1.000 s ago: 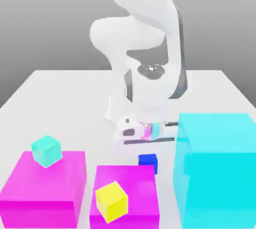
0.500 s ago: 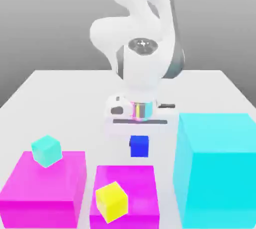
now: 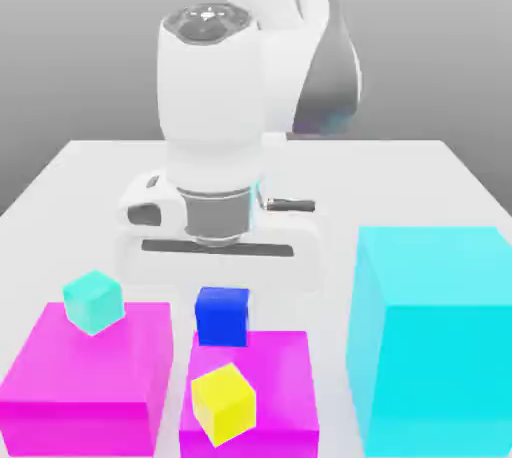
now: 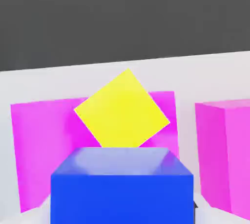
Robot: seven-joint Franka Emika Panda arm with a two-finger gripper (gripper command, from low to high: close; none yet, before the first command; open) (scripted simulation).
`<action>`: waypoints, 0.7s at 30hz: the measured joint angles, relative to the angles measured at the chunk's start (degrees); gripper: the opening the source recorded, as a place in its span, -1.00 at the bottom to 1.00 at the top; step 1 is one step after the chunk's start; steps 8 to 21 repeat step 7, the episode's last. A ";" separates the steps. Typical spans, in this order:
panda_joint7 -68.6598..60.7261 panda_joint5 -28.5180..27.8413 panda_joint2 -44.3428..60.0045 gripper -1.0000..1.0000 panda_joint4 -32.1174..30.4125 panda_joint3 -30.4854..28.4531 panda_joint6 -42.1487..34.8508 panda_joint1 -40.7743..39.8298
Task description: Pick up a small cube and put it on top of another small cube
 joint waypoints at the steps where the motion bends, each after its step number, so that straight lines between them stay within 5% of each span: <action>1: -0.44 0.11 1.56 -1.00 0.20 0.43 1.64 0.28; 3: -0.93 0.40 5.30 -1.00 -0.21 0.80 5.99 0.70; 4: -1.06 0.52 6.77 1.00 -0.47 0.84 7.75 0.70; 21: -1.06 0.52 6.77 1.00 -0.47 0.84 7.75 0.70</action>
